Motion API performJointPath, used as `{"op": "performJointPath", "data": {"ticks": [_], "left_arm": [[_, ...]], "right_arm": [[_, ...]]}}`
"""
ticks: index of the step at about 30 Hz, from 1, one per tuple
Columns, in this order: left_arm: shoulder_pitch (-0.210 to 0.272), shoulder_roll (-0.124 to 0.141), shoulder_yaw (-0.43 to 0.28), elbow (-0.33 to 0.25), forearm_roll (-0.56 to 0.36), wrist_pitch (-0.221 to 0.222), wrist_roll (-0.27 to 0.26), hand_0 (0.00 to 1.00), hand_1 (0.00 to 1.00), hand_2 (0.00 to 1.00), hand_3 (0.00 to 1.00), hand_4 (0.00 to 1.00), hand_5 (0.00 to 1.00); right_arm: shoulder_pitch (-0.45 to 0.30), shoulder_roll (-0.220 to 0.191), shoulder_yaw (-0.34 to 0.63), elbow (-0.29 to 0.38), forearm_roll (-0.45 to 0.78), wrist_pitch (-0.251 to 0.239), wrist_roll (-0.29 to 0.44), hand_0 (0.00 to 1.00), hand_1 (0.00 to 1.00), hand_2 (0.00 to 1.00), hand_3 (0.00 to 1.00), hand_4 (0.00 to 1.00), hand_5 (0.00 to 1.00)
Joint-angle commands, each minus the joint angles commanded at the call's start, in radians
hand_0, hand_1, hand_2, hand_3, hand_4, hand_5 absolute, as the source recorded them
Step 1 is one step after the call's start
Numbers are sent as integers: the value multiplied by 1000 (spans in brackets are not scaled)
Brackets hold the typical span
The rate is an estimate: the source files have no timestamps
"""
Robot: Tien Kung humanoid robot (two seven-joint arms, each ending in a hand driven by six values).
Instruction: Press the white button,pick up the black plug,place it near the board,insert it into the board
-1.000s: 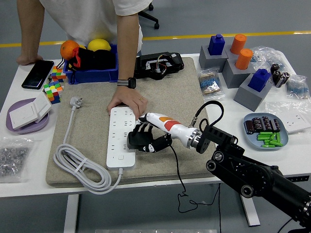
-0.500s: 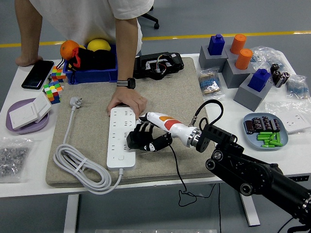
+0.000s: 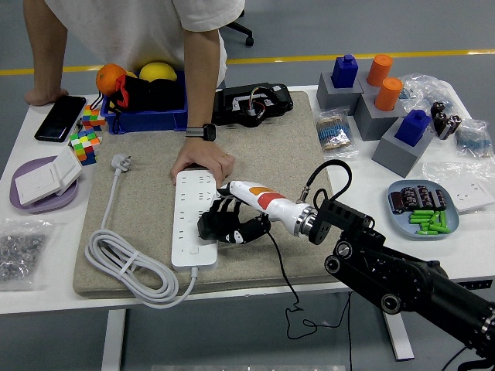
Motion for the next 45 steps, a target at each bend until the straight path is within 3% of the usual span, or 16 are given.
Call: {"op": "performJointPath", "data": {"ticks": [45], "left_arm": [[-2, -1, -2, 0, -9, 3, -1, 704, 670, 623, 678, 478, 208]], "right_arm": [[1, 0, -17, -21, -31, -20, 9, 381, 486, 520, 506, 824, 2]]}}
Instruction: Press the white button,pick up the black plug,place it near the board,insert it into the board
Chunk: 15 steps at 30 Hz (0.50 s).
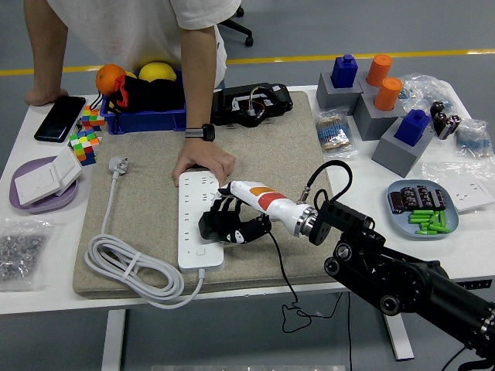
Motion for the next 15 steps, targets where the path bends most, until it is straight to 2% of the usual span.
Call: {"op": "performJointPath", "data": {"ticks": [8, 13, 14, 15], "left_arm": [[0, 0, -4, 0, 12, -1, 1, 704, 670, 622, 677, 477, 206], [1, -1, -8, 0, 12, 0, 2, 704, 670, 622, 677, 477, 206], [1, -1, -8, 0, 14, -1, 2, 703, 670, 622, 677, 477, 206], [1, -1, -10, 0, 17, -1, 2, 703, 670, 622, 677, 477, 206]], "right_arm": [[1, 0, -17, 7, 19, 9, -12, 378, 487, 521, 506, 825, 2], [2, 0, -14, 8, 33, -7, 10, 378, 487, 521, 506, 825, 2], [2, 0, -14, 8, 35, -11, 16, 441, 531, 564, 525, 883, 2], [3, 0, -13, 7, 37, -14, 21, 441, 531, 564, 525, 883, 2]]}}
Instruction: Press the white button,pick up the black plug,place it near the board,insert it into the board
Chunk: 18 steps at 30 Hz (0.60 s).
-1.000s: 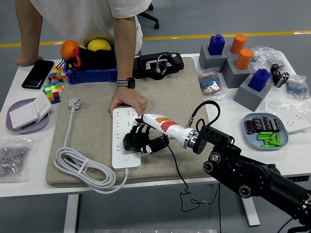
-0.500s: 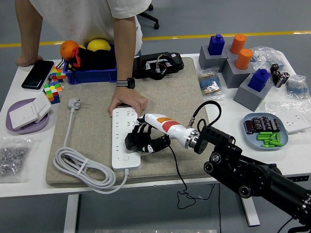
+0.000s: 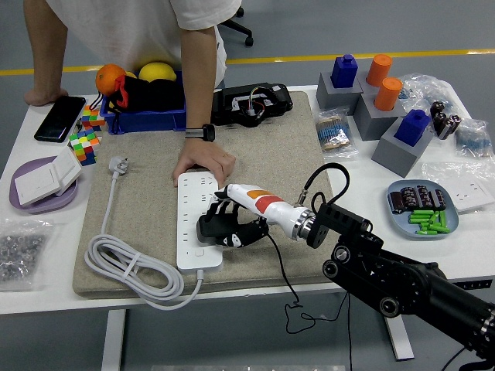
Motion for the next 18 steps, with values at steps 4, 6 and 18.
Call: {"op": "performJointPath", "data": {"ticks": [4, 6, 18], "left_arm": [[0, 1, 0, 0, 1, 0, 0, 703, 670, 622, 677, 477, 206], [0, 1, 0, 0, -1, 0, 0, 703, 669, 622, 676, 476, 206], [2, 0, -1, 0, -2, 0, 0, 703, 669, 622, 675, 474, 203]], "right_arm": [[-1, 0, -1, -7, 3, -14, 18, 441, 531, 564, 525, 883, 2], [-1, 0, -3, -6, 9, -20, 27, 440, 538, 568, 520, 876, 2], [-6, 0, -21, -9, 12, -21, 36, 420, 525, 562, 527, 858, 2]]}}
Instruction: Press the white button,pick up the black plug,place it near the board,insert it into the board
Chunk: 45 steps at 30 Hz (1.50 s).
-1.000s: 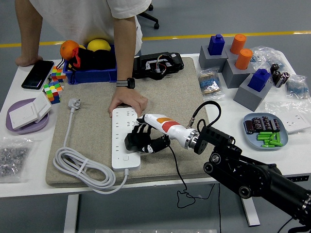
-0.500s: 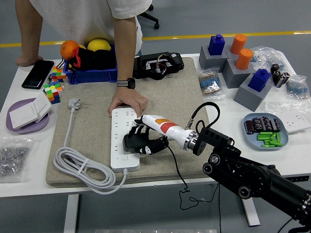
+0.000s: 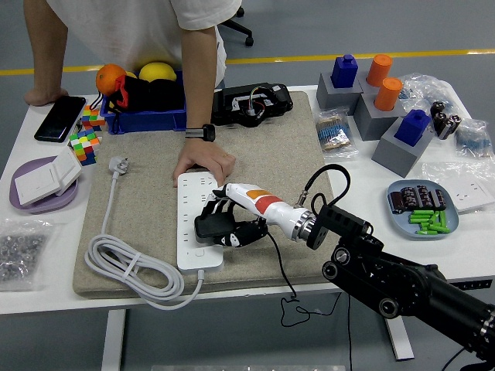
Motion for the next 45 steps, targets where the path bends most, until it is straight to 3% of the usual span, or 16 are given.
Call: {"op": "performJointPath", "data": {"ticks": [19, 31, 45], "left_arm": [[-3, -1, -5, 0, -4, 3, -2, 703, 668, 619, 674, 472, 204], [-5, -2, -12, 0, 0, 4, -2, 703, 669, 618, 673, 472, 204], [-4, -4, -28, 0, 13, 5, -1, 703, 668, 617, 673, 470, 206]], "right_arm": [[23, 0, -52, -44, 31, -12, 30, 382, 514, 557, 523, 899, 2], [43, 0, -78, -131, 48, -17, 42, 374, 511, 553, 522, 900, 2], [34, 0, -43, -37, 57, 28, 6, 443, 540, 570, 566, 868, 2]]}}
